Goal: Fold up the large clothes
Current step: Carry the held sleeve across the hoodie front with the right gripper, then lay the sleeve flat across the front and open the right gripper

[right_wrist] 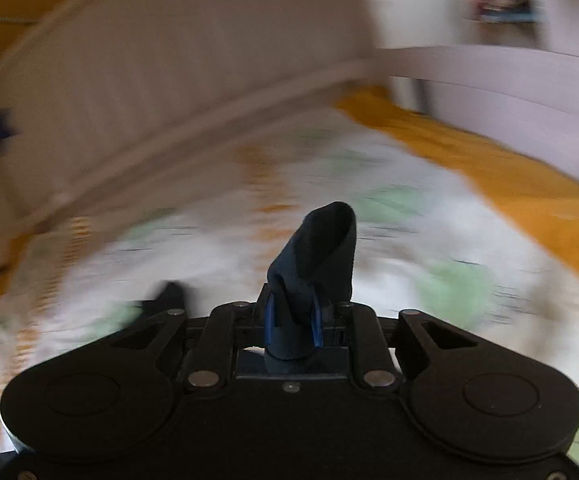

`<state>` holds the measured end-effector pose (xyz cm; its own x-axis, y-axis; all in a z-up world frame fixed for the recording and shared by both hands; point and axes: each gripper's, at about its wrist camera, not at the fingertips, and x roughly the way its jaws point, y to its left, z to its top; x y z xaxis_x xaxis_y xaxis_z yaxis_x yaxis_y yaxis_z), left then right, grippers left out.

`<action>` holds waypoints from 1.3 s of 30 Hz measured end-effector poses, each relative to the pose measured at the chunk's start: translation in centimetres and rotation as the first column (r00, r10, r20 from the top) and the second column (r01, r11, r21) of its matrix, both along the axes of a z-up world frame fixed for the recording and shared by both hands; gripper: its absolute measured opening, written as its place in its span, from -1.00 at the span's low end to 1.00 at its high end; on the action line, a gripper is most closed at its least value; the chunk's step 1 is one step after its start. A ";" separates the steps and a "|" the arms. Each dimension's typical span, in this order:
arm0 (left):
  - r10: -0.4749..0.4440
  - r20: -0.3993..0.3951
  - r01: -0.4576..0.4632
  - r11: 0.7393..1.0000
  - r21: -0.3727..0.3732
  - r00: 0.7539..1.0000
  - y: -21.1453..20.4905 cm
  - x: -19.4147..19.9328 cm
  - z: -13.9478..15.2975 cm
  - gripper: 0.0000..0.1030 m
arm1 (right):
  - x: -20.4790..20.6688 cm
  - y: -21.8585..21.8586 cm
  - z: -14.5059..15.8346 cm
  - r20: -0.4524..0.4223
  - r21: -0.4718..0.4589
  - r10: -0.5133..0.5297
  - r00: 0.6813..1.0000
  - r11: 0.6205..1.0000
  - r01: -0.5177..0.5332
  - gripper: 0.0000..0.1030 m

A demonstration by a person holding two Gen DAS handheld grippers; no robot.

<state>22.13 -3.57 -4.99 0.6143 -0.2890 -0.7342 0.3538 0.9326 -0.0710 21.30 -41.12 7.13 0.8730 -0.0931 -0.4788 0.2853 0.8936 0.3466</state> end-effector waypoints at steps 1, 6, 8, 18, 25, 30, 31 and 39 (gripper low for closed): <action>0.009 -0.002 -0.009 1.000 0.001 1.000 0.5 0.2 0.1 0.90 | 1.2 1.8 0.2 0.014 0.003 0.041 0.999 0.999 -0.041 -0.46; 0.050 -0.002 -0.050 0.998 0.027 0.999 2.9 0.8 0.2 0.90 | 7.0 11.1 -2.3 0.012 0.011 0.217 0.976 0.976 -0.218 -0.46; 0.070 -0.008 -0.070 0.997 0.034 0.997 3.8 0.9 0.1 0.90 | 8.8 14.3 -4.4 -0.019 0.011 0.279 0.960 0.960 -0.279 -0.47; 0.143 -0.046 -0.142 0.989 0.043 0.989 7.3 0.9 -0.8 0.90 | 10.2 23.4 -13.1 -0.132 0.031 0.484 0.865 0.874 -0.484 -0.13; 0.134 -0.025 -0.134 0.991 0.015 0.991 7.3 0.8 0.0 0.90 | 4.9 21.3 -14.8 -0.093 0.006 0.481 0.872 0.876 -0.483 0.32; 0.073 -0.017 -0.073 0.997 -0.012 0.997 5.1 1.6 0.3 0.90 | 1.7 16.5 -15.5 -0.085 -0.064 0.366 0.927 0.926 -0.371 0.36; 0.064 -0.012 -0.064 0.998 -0.016 0.998 4.5 1.7 0.4 0.90 | 1.7 15.8 -15.6 -0.085 -0.080 0.347 0.934 0.932 -0.354 0.37; 0.045 0.011 -0.045 0.999 0.024 0.999 1.6 3.3 -0.9 0.90 | 1.4 8.9 -19.9 -0.197 -0.075 0.175 0.965 0.978 -0.192 0.29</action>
<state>25.39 -1.95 -5.86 0.6340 -0.2430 -0.7342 0.3123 0.9489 -0.0444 22.69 -32.25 -12.76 0.7740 0.0087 -0.6331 0.1657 0.9623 0.2158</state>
